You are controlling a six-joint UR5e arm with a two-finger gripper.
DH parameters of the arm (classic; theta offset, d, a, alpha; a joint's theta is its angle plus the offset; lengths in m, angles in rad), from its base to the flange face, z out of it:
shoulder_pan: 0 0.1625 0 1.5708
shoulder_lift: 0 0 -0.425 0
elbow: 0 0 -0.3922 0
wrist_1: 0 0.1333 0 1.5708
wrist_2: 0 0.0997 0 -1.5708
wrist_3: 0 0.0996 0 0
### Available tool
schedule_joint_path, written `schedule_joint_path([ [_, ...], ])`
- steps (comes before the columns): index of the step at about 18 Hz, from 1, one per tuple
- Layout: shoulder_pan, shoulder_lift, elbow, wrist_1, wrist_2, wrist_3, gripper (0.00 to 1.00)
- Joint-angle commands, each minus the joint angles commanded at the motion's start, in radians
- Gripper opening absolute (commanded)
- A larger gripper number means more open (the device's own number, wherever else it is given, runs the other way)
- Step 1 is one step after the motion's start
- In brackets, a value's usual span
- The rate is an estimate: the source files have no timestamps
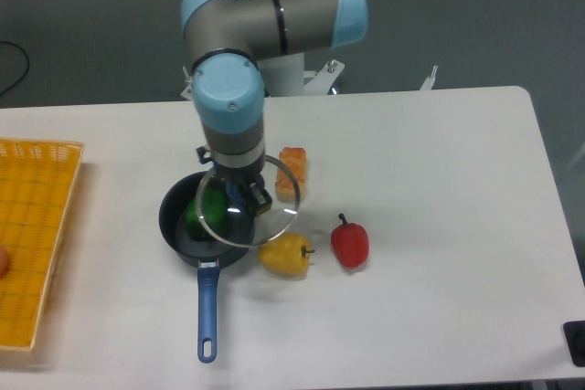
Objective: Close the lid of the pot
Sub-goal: 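Carry the glass lid over the dark pan with the green pepper, then lower the glass lid onto the pan rim and settle it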
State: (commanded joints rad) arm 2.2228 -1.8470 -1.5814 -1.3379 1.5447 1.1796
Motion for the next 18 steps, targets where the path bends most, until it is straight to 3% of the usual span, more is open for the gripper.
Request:
schedule_joint_path([
  [3,-0.012,0.008,-0.048,0.046,0.002,-0.008,0.54],
  [18,-0.084,-0.018,-0.061,0.075,0.003,-0.097,0.54],
])
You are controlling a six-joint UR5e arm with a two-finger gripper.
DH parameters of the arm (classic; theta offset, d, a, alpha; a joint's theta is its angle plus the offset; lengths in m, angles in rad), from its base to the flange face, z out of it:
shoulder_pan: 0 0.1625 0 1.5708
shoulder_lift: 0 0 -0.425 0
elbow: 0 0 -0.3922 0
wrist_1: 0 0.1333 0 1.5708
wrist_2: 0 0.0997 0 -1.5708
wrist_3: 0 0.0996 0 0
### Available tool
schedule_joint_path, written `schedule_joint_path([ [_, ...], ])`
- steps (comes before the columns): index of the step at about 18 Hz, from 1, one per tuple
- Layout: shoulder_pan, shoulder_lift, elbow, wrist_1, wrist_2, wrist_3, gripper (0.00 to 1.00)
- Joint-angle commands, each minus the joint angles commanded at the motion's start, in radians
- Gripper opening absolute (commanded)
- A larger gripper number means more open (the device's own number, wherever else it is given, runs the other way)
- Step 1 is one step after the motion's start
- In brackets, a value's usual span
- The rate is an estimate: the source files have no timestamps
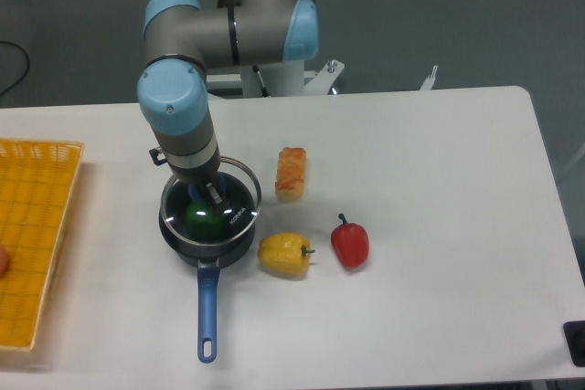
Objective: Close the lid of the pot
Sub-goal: 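Lower the glass lid onto the pan rim and settle it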
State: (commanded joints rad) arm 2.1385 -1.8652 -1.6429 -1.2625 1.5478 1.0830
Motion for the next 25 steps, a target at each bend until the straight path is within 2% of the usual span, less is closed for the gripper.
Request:
schedule_joint_path([
  [8,-0.014,-0.012,-0.023,0.014,0.002,-0.008,0.54],
  [12,-0.014,-0.018,-0.041,0.054,0.002,-0.008,0.54],
  [15,-0.014,-0.029,-0.041,0.061,0.005,-0.008,0.54],
  [25,-0.014,-0.031,-0.043,0.061,0.006,-0.006,0.54],
])
